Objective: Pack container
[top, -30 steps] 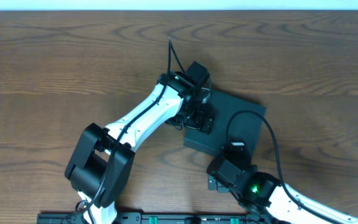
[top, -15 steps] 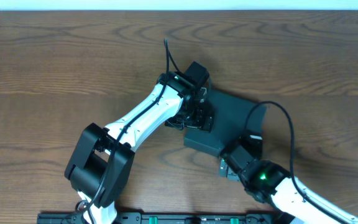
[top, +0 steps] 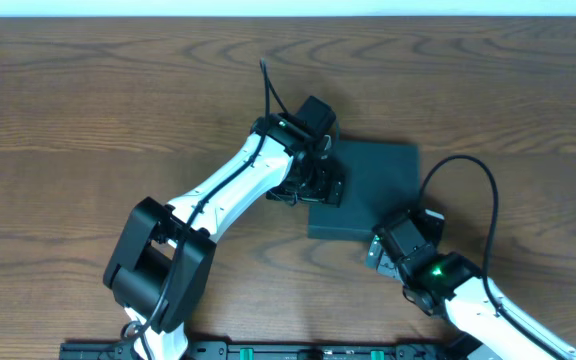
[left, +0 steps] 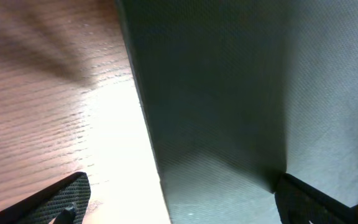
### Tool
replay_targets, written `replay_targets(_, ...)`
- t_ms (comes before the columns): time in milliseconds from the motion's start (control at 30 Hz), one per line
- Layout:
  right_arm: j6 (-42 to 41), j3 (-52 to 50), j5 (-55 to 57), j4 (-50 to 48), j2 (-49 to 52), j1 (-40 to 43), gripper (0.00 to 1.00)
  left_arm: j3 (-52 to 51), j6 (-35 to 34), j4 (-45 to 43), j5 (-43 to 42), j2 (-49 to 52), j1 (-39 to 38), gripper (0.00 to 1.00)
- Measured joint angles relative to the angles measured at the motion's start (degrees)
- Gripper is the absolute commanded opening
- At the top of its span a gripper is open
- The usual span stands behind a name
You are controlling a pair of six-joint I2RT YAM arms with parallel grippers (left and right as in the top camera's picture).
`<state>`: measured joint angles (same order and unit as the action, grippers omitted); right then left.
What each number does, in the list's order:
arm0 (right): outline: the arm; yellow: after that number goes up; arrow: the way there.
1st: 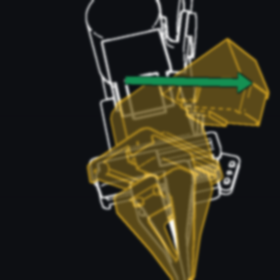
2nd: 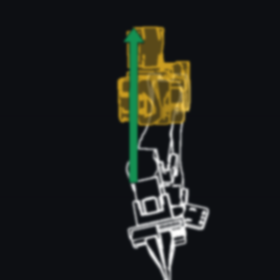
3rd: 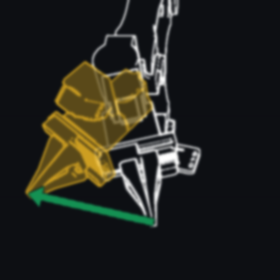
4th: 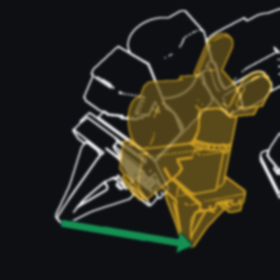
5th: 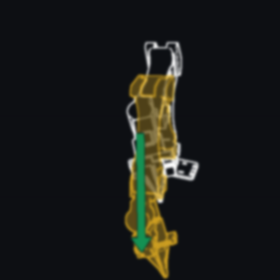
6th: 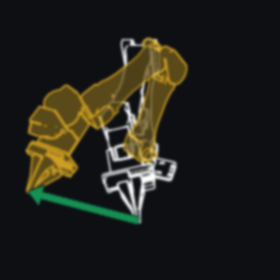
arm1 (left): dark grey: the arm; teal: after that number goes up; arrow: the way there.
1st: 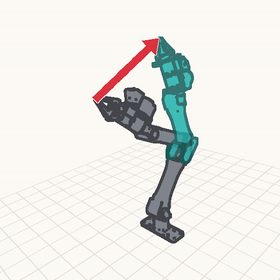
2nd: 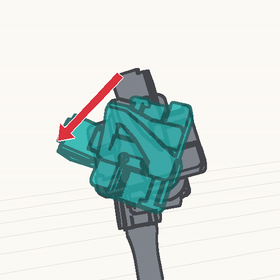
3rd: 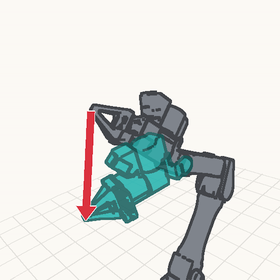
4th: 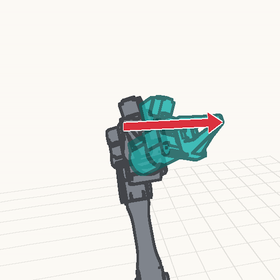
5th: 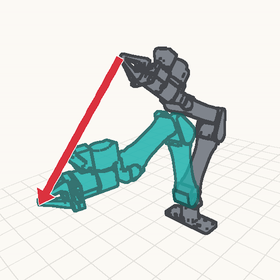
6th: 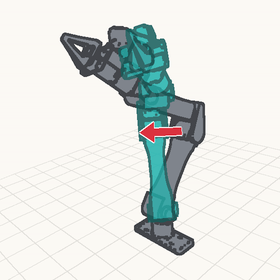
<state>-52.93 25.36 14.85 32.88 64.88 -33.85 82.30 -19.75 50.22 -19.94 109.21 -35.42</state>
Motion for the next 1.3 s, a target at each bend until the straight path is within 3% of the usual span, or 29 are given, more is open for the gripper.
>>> replay_targets(433,5.79,0.15,-0.68,-2.21,-0.07,1.90,0.99,0.59,-0.15,0.61,1.55,0.00,2.49,0.95)
replay_targets(733,14.75,16.00,-0.96,13.22,-7.43,2.01,0.99,11.37,1.64,11.04,11.50,-1.92,2.97,0.96)
replay_targets(1133,18.03,21.53,-1.01,27.93,-33.18,2.01,0.99,12.37,9.09,20.96,22.86,-27.12,3.08,0.95)
replay_targets(1300,18.75,21.68,-1.01,32.48,-42.03,2.01,0.99,3.41,10.69,19.15,25.77,-39.60,3.06,0.95)
